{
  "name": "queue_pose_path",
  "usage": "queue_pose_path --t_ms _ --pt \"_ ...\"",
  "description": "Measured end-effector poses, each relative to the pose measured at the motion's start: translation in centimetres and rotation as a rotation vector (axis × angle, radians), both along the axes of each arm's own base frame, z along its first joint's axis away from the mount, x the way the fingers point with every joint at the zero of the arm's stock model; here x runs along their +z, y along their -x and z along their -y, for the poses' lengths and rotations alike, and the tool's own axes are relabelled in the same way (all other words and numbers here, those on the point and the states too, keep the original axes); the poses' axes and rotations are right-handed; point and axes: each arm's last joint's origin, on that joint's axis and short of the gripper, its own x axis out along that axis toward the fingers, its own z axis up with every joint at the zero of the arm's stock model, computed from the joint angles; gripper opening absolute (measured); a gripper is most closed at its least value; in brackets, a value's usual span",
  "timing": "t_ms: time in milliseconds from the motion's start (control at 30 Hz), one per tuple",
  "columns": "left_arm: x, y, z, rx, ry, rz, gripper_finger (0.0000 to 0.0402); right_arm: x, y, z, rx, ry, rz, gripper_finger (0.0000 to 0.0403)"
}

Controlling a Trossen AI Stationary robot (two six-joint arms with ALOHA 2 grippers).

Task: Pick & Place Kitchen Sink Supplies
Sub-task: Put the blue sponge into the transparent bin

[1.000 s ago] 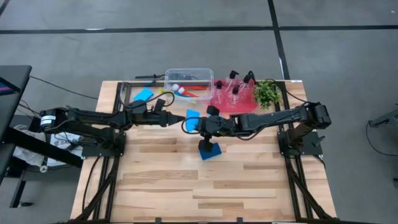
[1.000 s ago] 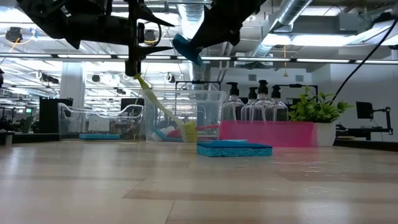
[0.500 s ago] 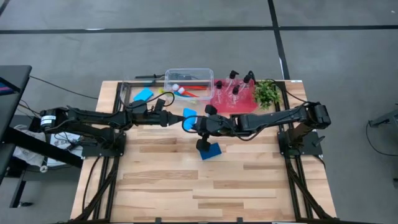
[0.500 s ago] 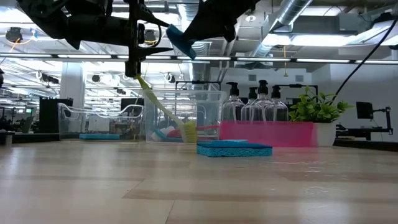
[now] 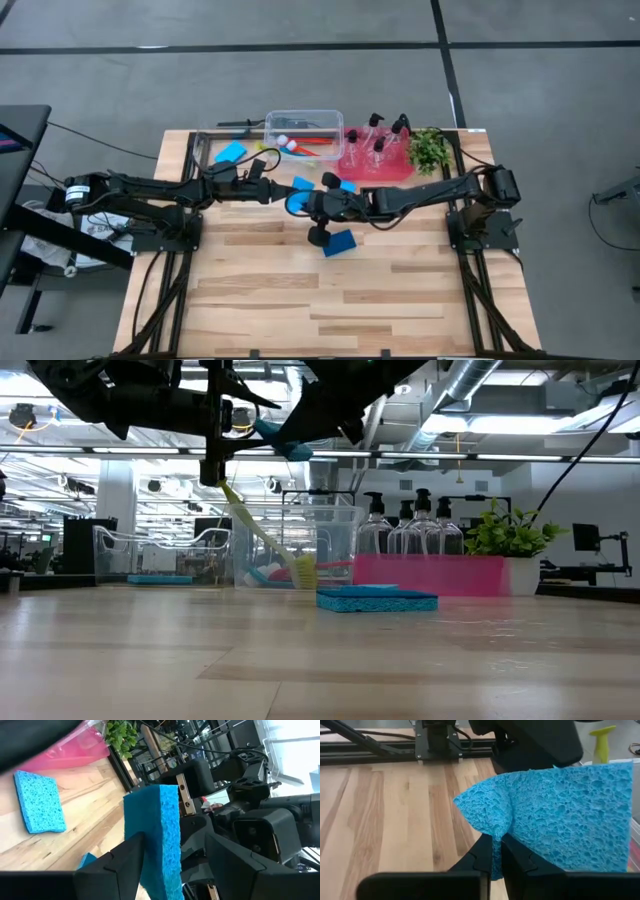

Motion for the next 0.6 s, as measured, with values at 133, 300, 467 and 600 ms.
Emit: queue_pose_path --t_ms 133,300,467,600 --pt "-0.01 0.0 -0.02 -0.001 -0.024 -0.002 0.0209 0.28 0.03 0.0 0.0 -0.001 0.019 0.002" --pt "-0.06 0.01 0.0 -0.003 -0.043 -0.008 0.0209 0.42 0.03 -0.03 0.001 -0.001 0.03 0.0018" --pt "-0.08 0.01 -0.01 -0.005 -0.072 -0.01 0.0191 0.46 0.05 -0.02 0.001 -0.002 0.031 0.0024" --pt "-0.08 0.01 -0.01 -0.003 -0.095 -0.011 0.0142 0.49 0.06 -0.02 0.001 -0.002 0.033 0.0026"
